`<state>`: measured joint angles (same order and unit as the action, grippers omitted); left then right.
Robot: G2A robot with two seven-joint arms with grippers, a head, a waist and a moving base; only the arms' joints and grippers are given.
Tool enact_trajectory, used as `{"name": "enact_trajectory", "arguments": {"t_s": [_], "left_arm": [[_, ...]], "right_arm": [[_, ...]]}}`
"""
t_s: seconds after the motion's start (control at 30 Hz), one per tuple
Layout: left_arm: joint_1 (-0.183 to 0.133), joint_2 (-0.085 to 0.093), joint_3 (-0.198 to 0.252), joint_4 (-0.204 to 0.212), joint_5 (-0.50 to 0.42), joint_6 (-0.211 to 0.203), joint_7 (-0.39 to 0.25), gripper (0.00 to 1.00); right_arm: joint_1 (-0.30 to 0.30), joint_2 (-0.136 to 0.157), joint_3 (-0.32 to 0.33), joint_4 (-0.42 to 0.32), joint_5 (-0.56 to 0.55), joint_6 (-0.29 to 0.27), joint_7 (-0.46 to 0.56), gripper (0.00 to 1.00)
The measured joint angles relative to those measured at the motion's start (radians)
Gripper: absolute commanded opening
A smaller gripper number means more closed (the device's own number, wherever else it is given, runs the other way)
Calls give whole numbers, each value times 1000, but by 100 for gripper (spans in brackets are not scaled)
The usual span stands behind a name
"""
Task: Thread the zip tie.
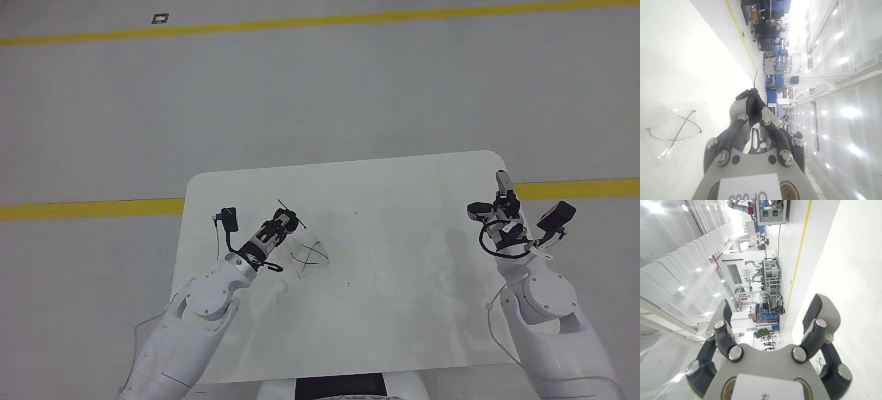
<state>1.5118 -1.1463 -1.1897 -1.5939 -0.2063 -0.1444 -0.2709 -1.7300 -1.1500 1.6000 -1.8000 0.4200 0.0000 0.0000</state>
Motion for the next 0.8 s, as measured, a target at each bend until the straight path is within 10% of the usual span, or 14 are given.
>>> {"name": "enact_trajectory", "arguments": {"t_s": [0.17, 0.4, 0.8], "left_arm": [[-1, -1, -2, 0, -3, -11, 10, 0], [-34, 0, -52, 42, -76, -200, -29, 0], [-117, -5, -175, 68, -259, -196, -220, 0]], "right_arm": [[0, 0, 0, 0, 0, 0, 0, 100], [0, 0, 0, 0, 0, 0, 0, 100], [0, 0, 0, 0, 0, 0, 0, 100]]}}
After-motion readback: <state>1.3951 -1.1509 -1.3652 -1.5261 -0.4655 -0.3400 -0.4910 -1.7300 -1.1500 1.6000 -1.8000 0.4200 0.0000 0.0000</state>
